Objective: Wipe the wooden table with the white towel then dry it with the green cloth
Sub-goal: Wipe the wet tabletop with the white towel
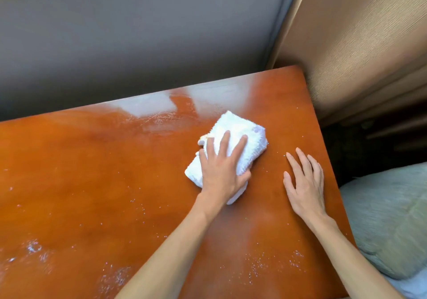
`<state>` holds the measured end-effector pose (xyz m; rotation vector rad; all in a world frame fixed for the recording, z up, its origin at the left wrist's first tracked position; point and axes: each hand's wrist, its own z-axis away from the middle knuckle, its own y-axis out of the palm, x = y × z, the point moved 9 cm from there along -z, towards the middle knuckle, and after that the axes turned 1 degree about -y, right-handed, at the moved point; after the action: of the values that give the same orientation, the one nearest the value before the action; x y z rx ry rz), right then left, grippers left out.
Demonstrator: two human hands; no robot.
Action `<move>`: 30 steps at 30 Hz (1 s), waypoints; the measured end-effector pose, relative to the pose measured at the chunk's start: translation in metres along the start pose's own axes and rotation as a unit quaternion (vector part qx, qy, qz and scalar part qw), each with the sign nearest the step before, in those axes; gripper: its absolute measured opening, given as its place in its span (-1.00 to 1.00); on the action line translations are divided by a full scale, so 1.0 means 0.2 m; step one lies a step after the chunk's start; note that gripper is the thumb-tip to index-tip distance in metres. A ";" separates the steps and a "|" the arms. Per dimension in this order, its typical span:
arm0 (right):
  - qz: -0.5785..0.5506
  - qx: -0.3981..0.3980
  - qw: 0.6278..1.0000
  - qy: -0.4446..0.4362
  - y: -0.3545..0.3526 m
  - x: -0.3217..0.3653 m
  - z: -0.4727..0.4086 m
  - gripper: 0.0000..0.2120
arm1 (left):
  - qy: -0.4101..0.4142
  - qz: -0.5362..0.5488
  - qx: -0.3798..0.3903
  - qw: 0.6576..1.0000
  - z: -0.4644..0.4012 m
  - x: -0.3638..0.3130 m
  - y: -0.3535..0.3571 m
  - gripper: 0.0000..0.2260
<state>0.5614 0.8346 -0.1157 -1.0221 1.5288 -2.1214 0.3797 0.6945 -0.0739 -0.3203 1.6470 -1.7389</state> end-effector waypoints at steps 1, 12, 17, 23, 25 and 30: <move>-0.008 -0.003 1.000 0.003 -0.01 -0.01 0.00 -0.50 | 0.017 0.000 0.005 1.000 0.07 -0.03 0.02 -0.29; -0.136 -0.071 0.976 0.152 -0.12 -0.32 -0.01 -0.48 | 0.020 0.003 -0.016 1.000 0.56 0.37 -0.02 -0.35; -0.138 -0.047 0.977 0.159 -0.10 -0.33 -0.01 -0.45 | -0.099 -0.012 -0.061 0.993 0.33 0.70 -0.18 -0.38; -0.137 -0.033 0.973 0.184 -0.10 -0.33 -0.03 -0.47 | -0.193 -0.014 -0.081 0.978 -0.09 0.82 -0.32 -0.33; -0.135 -0.032 0.973 0.184 -0.10 -0.34 -0.03 -0.46 | -0.214 -0.013 -0.092 0.972 -0.20 0.77 -0.32 -0.36; -0.138 -0.027 0.973 0.181 -0.11 -0.35 -0.03 -0.48 | -0.192 0.001 -0.068 0.979 -0.39 0.46 -0.20 -0.32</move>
<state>0.6082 0.8905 -0.1219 -0.9502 1.6960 -2.5893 0.2534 0.6932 -0.0752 -0.6740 1.4796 -1.4532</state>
